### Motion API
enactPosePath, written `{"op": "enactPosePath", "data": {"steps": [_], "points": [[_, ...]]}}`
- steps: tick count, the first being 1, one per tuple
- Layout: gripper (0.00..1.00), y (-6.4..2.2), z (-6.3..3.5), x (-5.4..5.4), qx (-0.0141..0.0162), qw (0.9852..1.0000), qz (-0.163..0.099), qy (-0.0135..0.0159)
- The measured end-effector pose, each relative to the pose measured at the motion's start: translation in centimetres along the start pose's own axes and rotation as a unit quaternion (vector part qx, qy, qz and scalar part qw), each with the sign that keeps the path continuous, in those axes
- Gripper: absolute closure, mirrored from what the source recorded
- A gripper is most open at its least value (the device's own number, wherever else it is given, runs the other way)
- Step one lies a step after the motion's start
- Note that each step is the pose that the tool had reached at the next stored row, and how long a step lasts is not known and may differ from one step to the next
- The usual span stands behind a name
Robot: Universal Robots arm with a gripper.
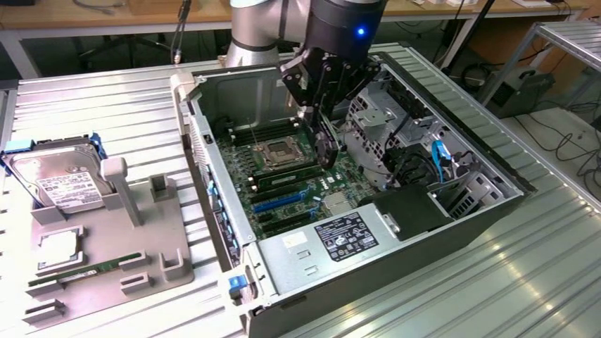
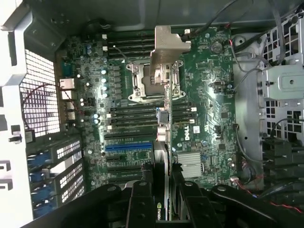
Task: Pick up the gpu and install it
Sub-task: 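Pick up the gpu and move the gpu toward the slot, then insert the gpu into the slot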
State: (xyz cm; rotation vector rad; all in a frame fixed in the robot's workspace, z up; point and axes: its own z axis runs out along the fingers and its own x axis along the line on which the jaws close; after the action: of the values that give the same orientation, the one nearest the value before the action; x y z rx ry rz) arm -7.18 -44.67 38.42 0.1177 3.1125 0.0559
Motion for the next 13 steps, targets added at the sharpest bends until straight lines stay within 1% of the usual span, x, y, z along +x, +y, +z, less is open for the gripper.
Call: {"op": "enactPosePath", "data": {"steps": [6, 13], "points": [[0.74, 0.07, 0.12, -0.99, 0.0, 1.0, 0.0, 0.0], [0.74, 0.08, 0.13, -1.12, 0.0, 1.0, 0.0, 0.0]]}}
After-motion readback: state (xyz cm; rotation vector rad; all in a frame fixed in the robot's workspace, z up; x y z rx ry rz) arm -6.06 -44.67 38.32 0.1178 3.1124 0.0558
